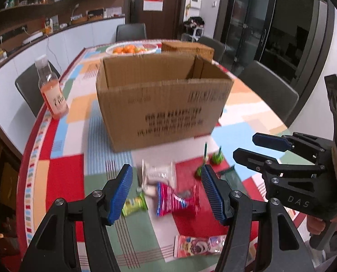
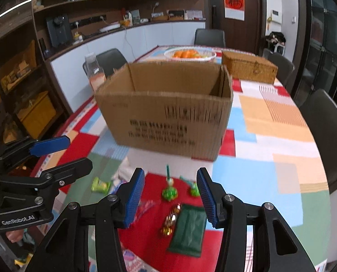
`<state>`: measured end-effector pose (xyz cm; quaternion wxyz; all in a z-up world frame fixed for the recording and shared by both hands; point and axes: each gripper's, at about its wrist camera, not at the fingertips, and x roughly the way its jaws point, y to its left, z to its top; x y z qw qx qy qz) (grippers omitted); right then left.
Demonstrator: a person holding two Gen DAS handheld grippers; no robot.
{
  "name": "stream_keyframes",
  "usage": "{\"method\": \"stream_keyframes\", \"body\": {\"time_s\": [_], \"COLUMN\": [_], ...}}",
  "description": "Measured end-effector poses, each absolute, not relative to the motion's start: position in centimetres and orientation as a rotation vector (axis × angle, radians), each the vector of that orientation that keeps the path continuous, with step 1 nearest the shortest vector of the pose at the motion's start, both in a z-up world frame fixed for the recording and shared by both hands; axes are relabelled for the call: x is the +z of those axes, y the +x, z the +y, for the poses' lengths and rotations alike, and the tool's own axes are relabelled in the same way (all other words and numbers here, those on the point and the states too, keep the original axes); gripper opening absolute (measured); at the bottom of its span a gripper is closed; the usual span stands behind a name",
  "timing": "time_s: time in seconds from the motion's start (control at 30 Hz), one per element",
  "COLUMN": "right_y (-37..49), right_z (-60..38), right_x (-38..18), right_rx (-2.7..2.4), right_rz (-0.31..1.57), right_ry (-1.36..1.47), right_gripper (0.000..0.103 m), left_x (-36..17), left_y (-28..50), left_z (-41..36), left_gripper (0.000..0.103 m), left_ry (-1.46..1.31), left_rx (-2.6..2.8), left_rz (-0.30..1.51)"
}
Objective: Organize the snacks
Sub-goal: 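Grasp the pink candy bag with the left tool while the right tool grasps the gold chocolates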
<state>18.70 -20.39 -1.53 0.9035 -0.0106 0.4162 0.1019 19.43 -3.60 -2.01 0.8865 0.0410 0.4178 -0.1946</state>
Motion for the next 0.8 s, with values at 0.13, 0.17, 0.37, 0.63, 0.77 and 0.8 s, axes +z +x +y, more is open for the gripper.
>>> {"method": "stream_keyframes", "body": {"time_s": [0.13, 0.17, 0.37, 0.63, 0.77, 0.8], "right_y": [18.3, 18.2, 17.6, 18.0, 18.3, 18.3], "right_z": [-20.2, -20.2, -20.0, -20.5, -20.5, -20.5], "right_x": [-3.3, -3.6, -6.2, -9.0, -9.6, -9.7], "right_rx": [0.219, 0.218, 0.218, 0.211, 0.23, 0.237], "right_rz": [0.916, 0.926, 0.996, 1.064, 1.076, 1.078], "right_ry": [-0.023, -0.022, -0.023, -0.009, 0.008, 0.011], "right_gripper": [0.049, 0.049, 0.049, 0.037, 0.032, 0.031], "left_x": [-4.1, -4.7, -7.2, -9.4, -10.2, -10.4], "left_y": [19.0, 18.9, 18.8, 19.6, 20.4, 20.7], "left_z": [-3.5, -3.5, -3.5, -4.3, -4.6, -4.7], "left_gripper": [0.062, 0.062, 0.062, 0.062, 0.062, 0.062], "left_ry": [0.088, 0.089, 0.091, 0.098, 0.08, 0.077], "left_rx": [-0.416, -0.419, -0.44, -0.469, -0.482, -0.483], "left_rz": [0.926, 0.944, 0.997, 1.04, 1.058, 1.064]}}
